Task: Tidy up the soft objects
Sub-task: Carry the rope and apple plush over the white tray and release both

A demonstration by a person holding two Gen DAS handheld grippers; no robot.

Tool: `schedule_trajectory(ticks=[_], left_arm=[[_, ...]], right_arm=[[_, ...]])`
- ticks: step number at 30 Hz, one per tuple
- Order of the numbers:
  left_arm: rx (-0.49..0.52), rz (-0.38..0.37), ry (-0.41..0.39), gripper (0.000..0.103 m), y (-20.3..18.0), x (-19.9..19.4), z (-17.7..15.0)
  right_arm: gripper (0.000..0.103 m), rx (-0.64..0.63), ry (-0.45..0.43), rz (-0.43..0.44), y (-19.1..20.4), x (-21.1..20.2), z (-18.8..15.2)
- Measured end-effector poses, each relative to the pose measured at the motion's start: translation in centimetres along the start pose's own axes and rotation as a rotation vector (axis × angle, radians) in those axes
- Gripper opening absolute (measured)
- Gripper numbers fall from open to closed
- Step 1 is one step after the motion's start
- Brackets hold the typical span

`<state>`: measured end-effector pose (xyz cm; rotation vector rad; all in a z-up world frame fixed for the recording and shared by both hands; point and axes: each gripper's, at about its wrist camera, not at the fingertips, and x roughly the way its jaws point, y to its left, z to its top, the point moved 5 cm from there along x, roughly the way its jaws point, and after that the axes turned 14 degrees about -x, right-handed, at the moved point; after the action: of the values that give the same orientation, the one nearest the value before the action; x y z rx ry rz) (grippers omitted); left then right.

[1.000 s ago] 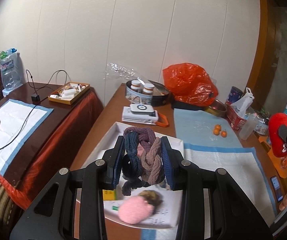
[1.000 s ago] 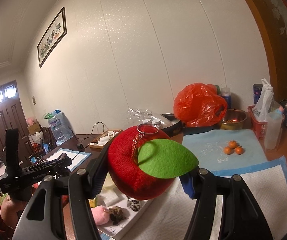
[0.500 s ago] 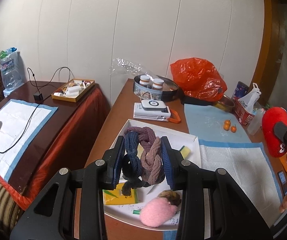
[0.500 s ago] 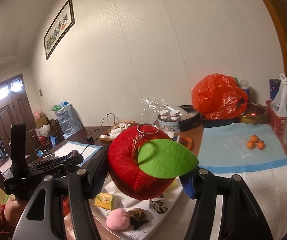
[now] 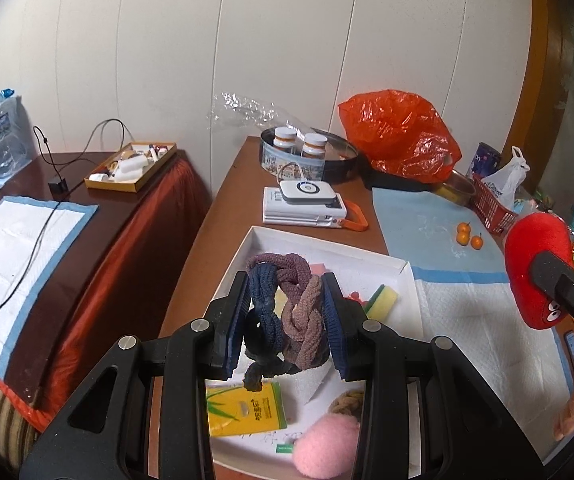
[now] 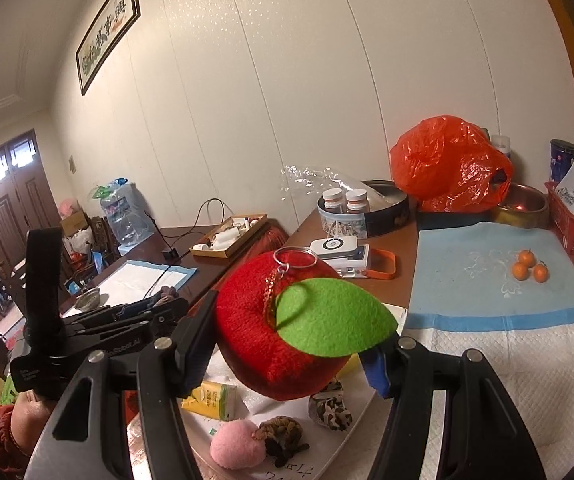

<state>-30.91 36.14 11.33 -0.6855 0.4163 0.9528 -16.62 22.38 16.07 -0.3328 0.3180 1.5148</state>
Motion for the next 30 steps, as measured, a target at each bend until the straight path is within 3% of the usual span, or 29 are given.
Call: schedule_trajectory(ticks=[8,14,23,27,29,30], left_arm=[[0.020,-0.022,0.056,0.035,-0.6,3.5,1.6],[0.053,-0.037,0.029,0.035,-2.0,4.8,5.1],[0.036,-0.022,0.176,0.035,-1.1,10.0,1.9],[0.000,-0.052,0.239,0.035,-0.9,11.0,0.6],[-0.012,-0.059,0.245,0.042,-0.8,11.0,0.3],[-0.025,-0.053,0.237,0.054,-0.7,10.8,0.3]], right_arm=[[0.063,0.026,0.052,-0.003,-0.2,2.9,-0.5],[0.063,0.025,0.080,-0.020,0.0,5.0,-0.8],[0.063,0.027,0.159,-0.025,0.7,8.0,-2.6],[0.064,0.046,0.202,-0.019,0.8,9.1,-3.9],[0.065,0.065,0.211,-0.014,0.8,9.4,-4.5],[0.070,0.069,0.217,-0.015,0.8,9.5,-4.7]])
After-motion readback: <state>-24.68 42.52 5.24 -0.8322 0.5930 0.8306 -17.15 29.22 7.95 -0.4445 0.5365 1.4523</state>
